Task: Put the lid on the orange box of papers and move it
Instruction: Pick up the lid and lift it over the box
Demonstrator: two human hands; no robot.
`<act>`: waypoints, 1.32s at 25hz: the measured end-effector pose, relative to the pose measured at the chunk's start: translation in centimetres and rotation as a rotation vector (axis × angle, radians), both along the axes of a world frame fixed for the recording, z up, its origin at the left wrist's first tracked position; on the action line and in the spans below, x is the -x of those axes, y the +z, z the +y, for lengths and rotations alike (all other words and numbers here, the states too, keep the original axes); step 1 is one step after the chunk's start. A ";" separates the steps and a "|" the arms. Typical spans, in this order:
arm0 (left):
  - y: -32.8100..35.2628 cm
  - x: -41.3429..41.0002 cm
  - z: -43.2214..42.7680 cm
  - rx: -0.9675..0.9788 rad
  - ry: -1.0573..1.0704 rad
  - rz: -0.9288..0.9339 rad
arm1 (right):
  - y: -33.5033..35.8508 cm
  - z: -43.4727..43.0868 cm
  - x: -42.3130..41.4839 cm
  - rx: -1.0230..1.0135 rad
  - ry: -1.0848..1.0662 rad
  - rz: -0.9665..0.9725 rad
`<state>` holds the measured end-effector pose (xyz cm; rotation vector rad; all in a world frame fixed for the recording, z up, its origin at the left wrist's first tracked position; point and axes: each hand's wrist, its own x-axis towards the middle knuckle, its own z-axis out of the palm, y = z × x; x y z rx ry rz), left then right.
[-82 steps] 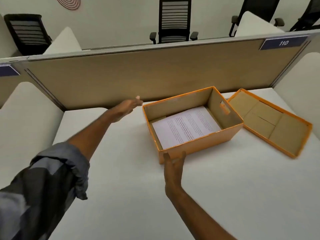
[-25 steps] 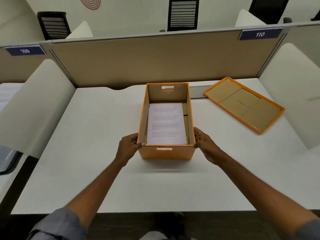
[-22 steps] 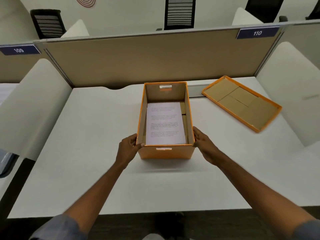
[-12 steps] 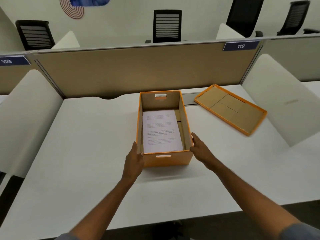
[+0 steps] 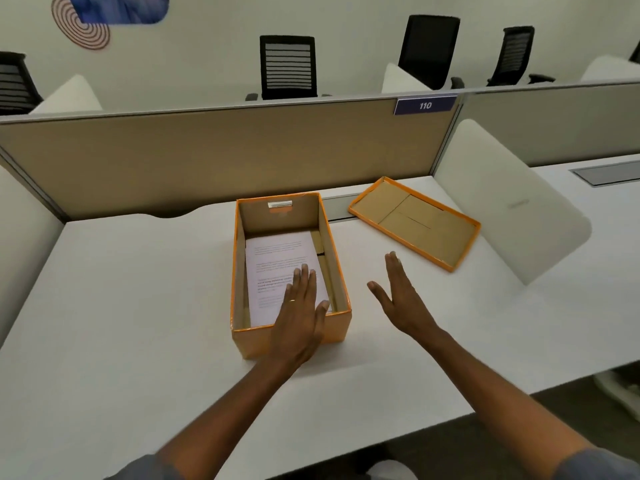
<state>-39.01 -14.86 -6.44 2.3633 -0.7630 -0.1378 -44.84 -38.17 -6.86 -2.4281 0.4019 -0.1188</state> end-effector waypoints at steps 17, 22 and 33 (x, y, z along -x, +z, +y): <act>-6.2 -3.0 -34.2 -0.246 -0.217 -0.030 | -5.9 -29.3 -0.9 0.235 0.121 0.187; -9.6 -3.7 -39.9 -0.471 -0.295 -0.027 | -9.5 -34.2 -1.9 0.307 0.225 0.316; -12.5 -2.3 -40.3 -0.431 -0.293 0.051 | -12.6 -32.5 0.4 0.227 0.388 0.299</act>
